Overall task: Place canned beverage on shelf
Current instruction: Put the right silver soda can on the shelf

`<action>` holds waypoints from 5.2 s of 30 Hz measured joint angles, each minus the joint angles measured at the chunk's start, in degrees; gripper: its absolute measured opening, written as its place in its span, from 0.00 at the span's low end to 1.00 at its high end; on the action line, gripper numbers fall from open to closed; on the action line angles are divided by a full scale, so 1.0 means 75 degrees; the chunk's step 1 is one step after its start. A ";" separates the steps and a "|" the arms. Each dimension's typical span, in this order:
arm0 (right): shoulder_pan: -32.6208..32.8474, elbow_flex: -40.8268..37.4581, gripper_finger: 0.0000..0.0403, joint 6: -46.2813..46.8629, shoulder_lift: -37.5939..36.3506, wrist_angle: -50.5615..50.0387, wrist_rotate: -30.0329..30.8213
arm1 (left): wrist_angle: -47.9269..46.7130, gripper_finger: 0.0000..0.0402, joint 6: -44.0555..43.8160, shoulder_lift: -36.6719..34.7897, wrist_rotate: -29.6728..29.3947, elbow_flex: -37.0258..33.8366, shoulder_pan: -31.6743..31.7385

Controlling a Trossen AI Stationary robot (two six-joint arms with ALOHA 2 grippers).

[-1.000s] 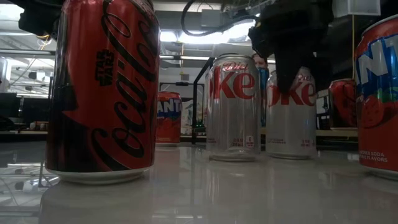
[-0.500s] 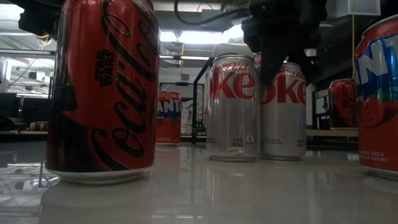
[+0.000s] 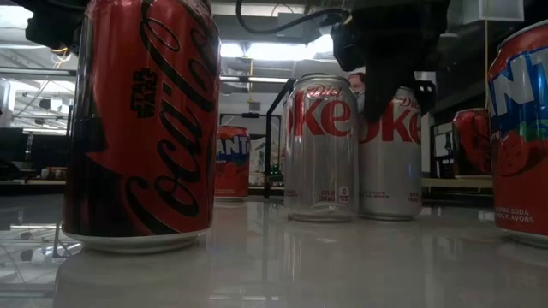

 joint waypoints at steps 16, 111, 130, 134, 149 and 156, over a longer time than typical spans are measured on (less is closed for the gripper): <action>-0.0003 0.0012 0.72 -0.0026 0.0101 0.0013 -0.0006 | 0.0000 0.53 0.0003 -0.0001 0.0000 0.0003 -0.0002; -0.7157 0.0006 0.74 -1.2402 -0.1266 -0.1163 -0.1876 | 0.2148 0.53 0.0446 -0.0001 0.1014 0.0003 0.1755; -0.7155 0.0006 0.88 -1.2316 -0.1266 -0.0948 -0.1938 | 0.2145 0.53 0.0452 -0.0001 0.1011 0.0003 0.1755; -0.7155 0.0006 0.88 -1.2316 -0.1266 -0.0954 -0.1938 | 0.2145 0.53 0.0452 -0.0001 0.1011 0.0003 0.1755; -0.7157 0.0003 0.89 -1.2328 -0.1266 -0.0128 -0.1460 | 0.2144 0.53 0.0455 -0.0001 0.1011 0.0003 0.1755; -0.7155 0.0003 0.89 -1.2340 -0.1266 -0.0192 -0.1455 | 0.2145 0.53 0.0455 -0.0001 0.1011 0.0003 0.1755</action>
